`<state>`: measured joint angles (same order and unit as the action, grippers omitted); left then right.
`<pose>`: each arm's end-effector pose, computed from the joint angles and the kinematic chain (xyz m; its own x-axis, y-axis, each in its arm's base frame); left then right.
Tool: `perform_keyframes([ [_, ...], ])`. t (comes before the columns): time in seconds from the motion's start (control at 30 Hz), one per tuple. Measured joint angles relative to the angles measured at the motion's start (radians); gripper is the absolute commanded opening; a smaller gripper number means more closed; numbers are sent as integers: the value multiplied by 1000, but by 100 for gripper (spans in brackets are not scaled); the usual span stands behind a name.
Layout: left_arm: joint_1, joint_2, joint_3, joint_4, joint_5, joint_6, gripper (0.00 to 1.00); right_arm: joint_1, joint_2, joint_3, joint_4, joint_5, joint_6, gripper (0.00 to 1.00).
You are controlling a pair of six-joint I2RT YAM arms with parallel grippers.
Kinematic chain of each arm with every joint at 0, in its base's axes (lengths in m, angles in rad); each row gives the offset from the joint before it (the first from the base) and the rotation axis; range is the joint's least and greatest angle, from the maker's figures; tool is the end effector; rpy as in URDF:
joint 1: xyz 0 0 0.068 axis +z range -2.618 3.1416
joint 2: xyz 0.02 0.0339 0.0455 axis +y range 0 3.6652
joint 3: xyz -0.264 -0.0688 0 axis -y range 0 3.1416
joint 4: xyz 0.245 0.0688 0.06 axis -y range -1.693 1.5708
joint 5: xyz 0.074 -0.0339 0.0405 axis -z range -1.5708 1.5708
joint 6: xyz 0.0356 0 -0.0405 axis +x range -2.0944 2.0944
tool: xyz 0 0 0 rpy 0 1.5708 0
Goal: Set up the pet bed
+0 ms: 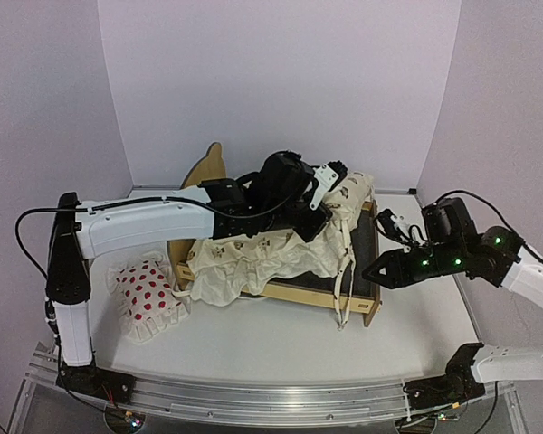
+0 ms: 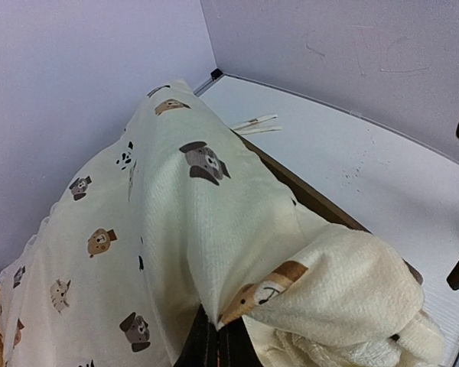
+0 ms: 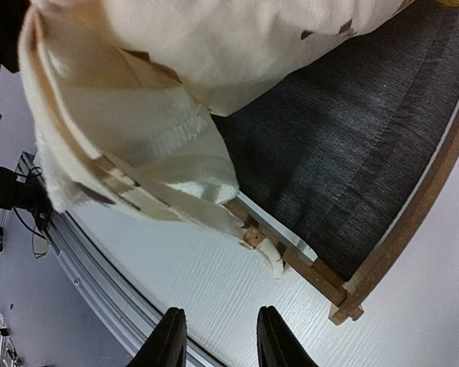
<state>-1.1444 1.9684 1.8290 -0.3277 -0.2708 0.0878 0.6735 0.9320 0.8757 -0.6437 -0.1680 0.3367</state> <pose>0.2030 -0.4239 0.3335 -0.1173 0.4624 -0.8789 0.7918 0.5777 0.1983 0.1479 0.1257 0.3013 -0.7115 -0.1510 -0.6863 -0.5084 0.7848 0.3544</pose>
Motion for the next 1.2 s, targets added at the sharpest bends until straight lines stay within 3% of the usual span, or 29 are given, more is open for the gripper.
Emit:
perform_keyframes([
  [0.17,11,-24,-28,20,-10,0,0,0,61,-2,54,-29,0,34],
  [0.4,11,-25,-60,33,-12,0,0,0,152,-6,124,-33,-17,44],
  [0.57,13,-40,-69,38,-13,-1,0,0,206,-7,166,-39,-27,43],
  [0.73,19,-60,-75,41,-13,-1,0,0,238,-11,197,-37,-34,37],
  [1.0,27,-92,-91,42,-14,-2,0,0,268,-34,233,-23,-30,2],
  [1.2,32,-97,-130,54,-14,-5,0,0,265,-37,236,-15,-22,0],
])
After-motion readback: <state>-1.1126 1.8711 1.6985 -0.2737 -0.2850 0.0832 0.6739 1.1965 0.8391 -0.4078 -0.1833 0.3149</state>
